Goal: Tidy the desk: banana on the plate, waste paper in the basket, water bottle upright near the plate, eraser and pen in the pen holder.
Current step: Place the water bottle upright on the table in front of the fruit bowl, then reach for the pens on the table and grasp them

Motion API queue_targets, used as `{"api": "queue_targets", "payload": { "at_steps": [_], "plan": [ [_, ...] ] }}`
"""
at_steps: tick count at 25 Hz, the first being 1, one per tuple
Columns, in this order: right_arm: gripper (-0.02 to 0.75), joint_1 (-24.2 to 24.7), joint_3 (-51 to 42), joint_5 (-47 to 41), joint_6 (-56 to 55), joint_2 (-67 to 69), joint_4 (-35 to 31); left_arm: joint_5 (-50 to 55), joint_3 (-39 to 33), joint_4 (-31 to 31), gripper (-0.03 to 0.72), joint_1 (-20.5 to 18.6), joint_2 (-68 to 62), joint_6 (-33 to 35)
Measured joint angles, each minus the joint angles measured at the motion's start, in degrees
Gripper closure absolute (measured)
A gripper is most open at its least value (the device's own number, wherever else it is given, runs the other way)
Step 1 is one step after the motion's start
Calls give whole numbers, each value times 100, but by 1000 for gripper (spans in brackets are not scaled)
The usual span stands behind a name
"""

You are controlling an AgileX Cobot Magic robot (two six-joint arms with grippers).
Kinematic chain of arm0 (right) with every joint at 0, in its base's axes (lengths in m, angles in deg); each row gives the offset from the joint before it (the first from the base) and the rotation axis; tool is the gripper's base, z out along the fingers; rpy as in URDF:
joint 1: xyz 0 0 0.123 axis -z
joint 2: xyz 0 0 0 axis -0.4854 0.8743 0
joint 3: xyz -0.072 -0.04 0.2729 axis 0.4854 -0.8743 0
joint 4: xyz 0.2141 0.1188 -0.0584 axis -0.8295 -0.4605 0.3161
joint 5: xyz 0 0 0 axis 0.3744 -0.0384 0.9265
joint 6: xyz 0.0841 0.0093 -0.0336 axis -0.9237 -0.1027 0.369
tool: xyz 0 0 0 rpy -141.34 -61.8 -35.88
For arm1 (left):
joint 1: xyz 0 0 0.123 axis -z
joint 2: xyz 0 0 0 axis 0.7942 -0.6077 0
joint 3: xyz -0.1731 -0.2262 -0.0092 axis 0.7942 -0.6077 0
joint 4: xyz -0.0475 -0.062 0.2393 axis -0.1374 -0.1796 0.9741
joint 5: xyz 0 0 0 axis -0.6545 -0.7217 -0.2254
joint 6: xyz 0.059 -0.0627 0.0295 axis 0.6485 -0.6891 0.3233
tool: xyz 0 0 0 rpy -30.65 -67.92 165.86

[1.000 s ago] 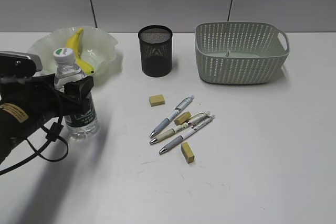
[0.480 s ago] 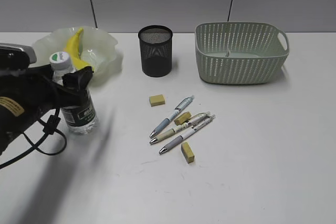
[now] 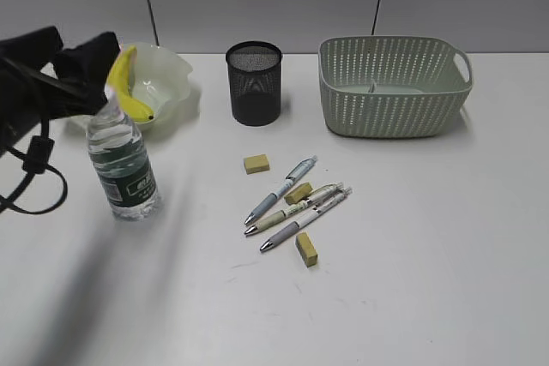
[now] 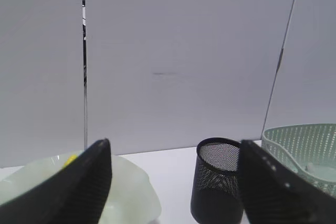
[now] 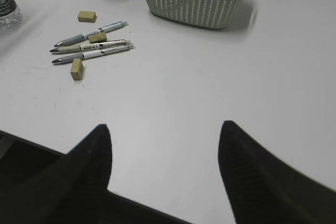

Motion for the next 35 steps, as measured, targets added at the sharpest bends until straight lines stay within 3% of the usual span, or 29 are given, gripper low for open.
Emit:
{"api": "queue_targets", "payload": {
  "at_steps": [4,10,20,25,35],
  "plan": [
    [233,0,0,0,0,0,0,2248,243,-11,135,0,1199,313],
    [232,0,0,0,0,0,0,6498,884,173,185,0,2976,514],
    [232,0,0,0,0,0,0,11364,1085,439,195,0,5341,243],
    [234,0,0,0,0,0,0,12368,1060,586,195,0,6213,-51],
    [234,0,0,0,0,0,-4,12412,1060,770,198,0,7198,-288]
  ]
}}
